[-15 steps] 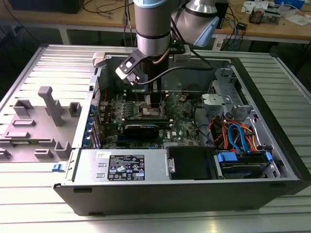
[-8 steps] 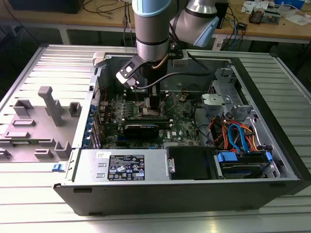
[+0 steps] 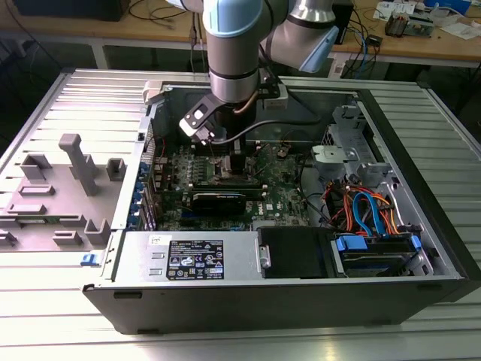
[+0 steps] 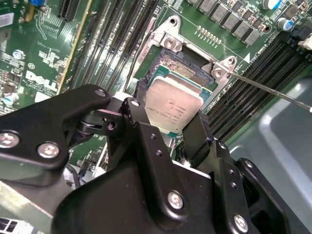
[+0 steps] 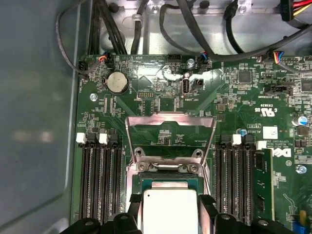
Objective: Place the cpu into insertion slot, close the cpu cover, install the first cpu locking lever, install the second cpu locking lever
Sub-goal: 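Place the cpu into insertion slot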
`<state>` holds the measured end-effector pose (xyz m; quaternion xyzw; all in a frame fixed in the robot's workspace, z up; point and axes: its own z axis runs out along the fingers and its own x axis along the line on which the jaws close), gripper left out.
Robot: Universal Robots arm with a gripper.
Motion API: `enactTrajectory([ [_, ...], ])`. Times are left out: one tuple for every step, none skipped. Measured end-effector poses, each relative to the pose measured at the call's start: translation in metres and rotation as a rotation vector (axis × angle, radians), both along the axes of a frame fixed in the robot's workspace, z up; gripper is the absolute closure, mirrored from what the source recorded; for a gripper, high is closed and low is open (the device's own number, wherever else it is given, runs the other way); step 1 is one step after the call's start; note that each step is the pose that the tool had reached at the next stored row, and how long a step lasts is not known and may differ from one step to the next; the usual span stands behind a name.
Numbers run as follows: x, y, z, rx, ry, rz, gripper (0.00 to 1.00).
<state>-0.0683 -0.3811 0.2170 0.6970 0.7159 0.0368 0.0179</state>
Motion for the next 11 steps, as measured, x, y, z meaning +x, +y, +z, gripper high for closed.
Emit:
enactTrajectory([
  [0.0001,0.0002,-0.001,0.0001,0.0,-0.001,0.46],
  [0.0,0.0003,-0.0016,0.0001,0.0001,-0.004,0.46],
  [-0.0001,0.0003,-0.0022,0.0,0.0001,-0.01,0.46],
  [-0.0004,0.0003,-0.0028,0.0,0.0001,-0.02,0.46],
  [-0.0006,0.0004,-0.0033,0.0,0.0,-0.024,0.46],
  [-0.0008,0.0013,-0.0049,0.0,0.0,-0.025,0.46],
  [-0.0011,0.0022,-0.0061,0.0002,0.0,-0.025,0.46],
  [-0.0014,0.0026,-0.0069,0.0005,0.0,-0.025,0.46],
  [-0.0018,0.003,-0.008,0.0012,0.0,-0.025,0.46],
  [-0.0019,0.0031,-0.0093,0.0018,-0.0001,-0.024,0.46],
  [-0.002,0.0032,-0.0105,0.0018,-0.0001,-0.024,0.46],
])
